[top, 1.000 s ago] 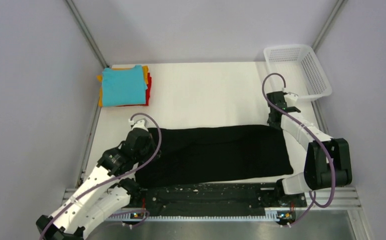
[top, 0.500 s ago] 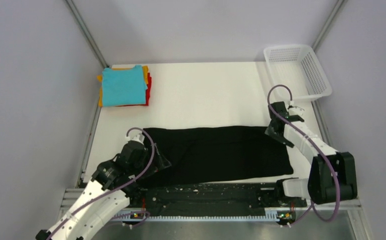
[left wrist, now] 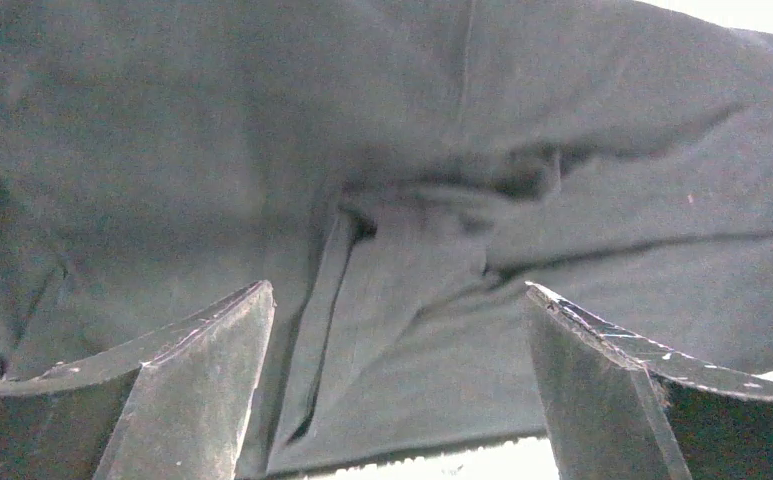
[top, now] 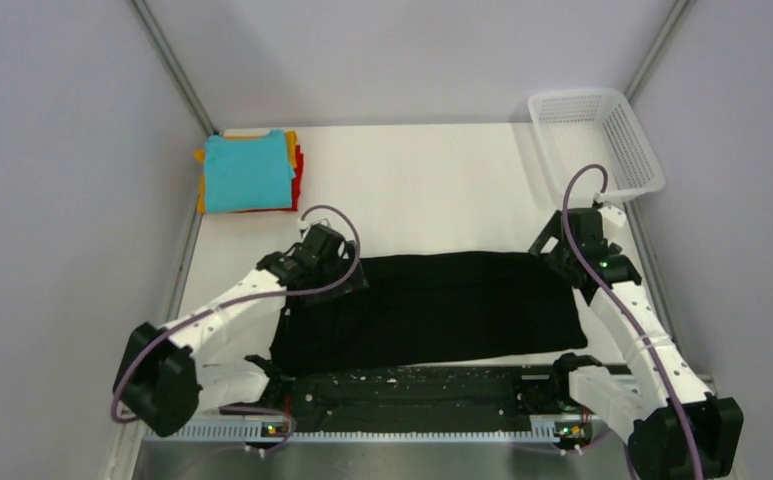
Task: Fold and stack the t-shirts
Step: Fold the other side of the tshirt into a rectangle
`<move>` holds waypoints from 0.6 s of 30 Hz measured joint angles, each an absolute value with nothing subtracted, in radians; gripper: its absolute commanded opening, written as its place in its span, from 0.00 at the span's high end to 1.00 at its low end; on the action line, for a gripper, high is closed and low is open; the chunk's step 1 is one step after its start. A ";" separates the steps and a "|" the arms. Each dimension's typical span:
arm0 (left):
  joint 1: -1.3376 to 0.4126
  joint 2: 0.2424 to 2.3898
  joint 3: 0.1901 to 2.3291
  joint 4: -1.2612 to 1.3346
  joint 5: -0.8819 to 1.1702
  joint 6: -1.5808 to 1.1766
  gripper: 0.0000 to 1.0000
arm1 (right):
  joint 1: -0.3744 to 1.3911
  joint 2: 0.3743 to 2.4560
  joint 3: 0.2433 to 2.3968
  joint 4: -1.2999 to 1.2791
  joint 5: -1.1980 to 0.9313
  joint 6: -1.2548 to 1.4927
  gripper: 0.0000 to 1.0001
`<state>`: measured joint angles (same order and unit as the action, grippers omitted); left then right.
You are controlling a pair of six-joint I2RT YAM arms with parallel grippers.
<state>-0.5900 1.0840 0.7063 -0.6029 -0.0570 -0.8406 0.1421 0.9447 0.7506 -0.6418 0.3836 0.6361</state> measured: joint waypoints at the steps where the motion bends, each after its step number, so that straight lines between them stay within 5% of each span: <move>1: -0.590 1.156 0.735 -0.580 -0.075 -0.832 0.01 | 0.142 0.937 0.746 -0.640 0.374 0.629 0.01; 7: -0.595 1.341 0.770 -0.461 -0.059 -0.804 0.01 | 0.142 0.891 0.719 -0.644 0.339 0.596 0.01; 18: -0.631 1.302 0.702 -0.342 -0.004 -0.804 0.01 | 0.142 0.859 0.718 -0.645 0.336 0.570 0.01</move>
